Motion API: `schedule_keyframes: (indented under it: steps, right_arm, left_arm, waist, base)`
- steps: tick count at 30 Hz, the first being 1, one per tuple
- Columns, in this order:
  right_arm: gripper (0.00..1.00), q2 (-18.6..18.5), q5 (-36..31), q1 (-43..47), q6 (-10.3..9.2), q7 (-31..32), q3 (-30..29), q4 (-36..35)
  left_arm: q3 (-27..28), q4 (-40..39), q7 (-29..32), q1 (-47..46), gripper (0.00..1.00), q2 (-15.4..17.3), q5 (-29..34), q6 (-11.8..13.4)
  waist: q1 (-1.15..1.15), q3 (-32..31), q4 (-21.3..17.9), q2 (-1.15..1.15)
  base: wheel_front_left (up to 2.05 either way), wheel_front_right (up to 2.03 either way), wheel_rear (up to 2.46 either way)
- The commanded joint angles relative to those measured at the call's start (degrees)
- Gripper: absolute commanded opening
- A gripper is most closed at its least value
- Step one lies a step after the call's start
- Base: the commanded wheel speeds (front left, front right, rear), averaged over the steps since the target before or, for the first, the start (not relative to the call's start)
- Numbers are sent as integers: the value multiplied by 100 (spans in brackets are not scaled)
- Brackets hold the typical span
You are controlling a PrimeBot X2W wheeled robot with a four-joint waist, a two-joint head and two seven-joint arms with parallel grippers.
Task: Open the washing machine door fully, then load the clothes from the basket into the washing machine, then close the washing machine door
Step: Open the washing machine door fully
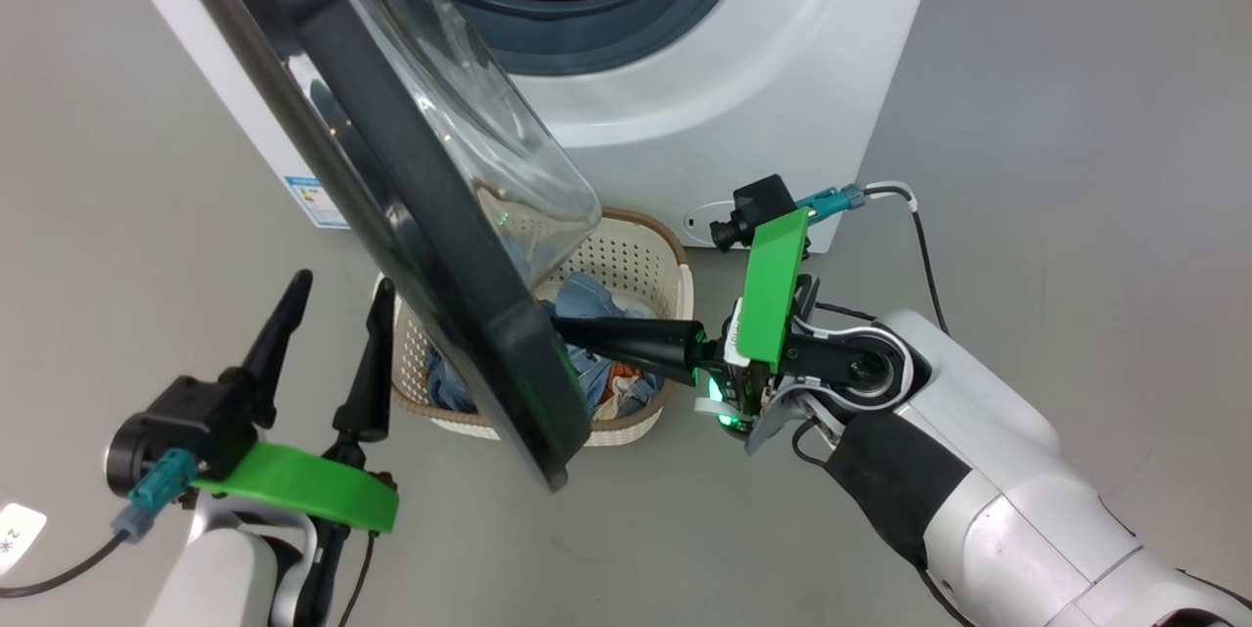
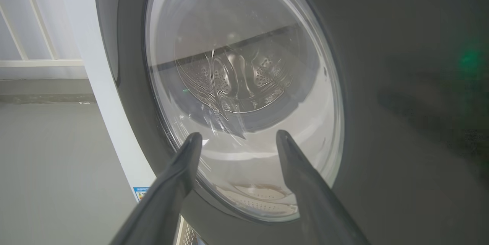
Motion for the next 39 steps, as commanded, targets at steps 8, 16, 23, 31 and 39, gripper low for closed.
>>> schedule_keyframes:
  steps: [8,16,23,31,39]
  right_arm:
    - [0,-191,-56,150,10,-858,-183,-579]
    - [100,-742,-678,626,10,-2097,-393,-1035]
    - [100,-1181,-1905,1013,10,-3597,-398,-1473]
    - [100,-1639,-3810,1459,10,-5418,-294,-1563]
    - [100,-1367,-6137,2154,10,-5654,-1604,-1663]
  left_arm:
    - [307,-77,-36,14,100,155,70,-9]
    - [483,-70,-36,152,100,155,129,-9]
    - [608,-91,-36,290,100,152,189,-9]
    - [761,-134,-36,502,100,149,260,-9]
    - [919,-158,-36,723,100,72,345,-9]
  waist:
    - [0,-99,-147,0]
    - [0,-292,-415,0]
    - [0,-425,-607,0]
    - [0,-580,-831,0]
    - [0,-745,-984,0]
  base:
    - [0,0,0]
    - [0,0,0]
    - [0,0,0]
    - [0,0,0]
    - [0,0,0]
